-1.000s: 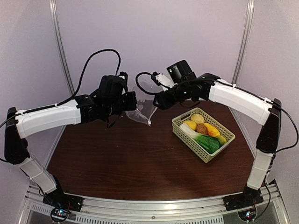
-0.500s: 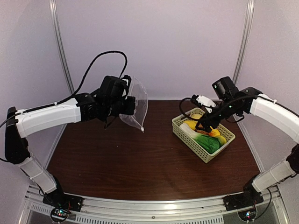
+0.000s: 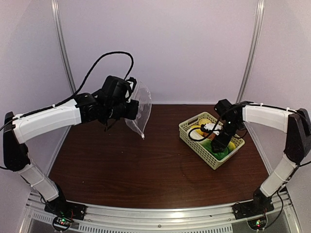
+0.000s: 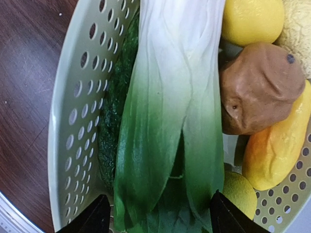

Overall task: Place the food in the zip-top bag and seal the zipper
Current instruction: Pick up the fake vegetable from the bin.

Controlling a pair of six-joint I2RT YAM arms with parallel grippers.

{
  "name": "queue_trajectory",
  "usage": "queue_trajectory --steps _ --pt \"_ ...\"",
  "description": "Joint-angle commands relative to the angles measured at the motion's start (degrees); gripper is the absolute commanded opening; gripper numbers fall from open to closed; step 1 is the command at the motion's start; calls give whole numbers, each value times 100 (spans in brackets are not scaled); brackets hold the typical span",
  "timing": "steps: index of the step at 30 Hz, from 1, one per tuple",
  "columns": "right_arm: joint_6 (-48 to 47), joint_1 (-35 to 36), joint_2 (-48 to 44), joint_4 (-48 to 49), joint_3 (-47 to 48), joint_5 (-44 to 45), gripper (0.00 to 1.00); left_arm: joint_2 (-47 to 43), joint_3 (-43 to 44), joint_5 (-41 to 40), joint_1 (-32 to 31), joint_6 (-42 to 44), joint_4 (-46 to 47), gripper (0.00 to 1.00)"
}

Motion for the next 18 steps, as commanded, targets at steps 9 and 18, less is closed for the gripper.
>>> queue_trajectory --steps 9,18 --pt "260 -38 786 619 -383 484 60 -163 59 30 34 93 -152 0" --pt "427 -45 121 88 67 519 14 -120 37 -4 63 116 -159 0"
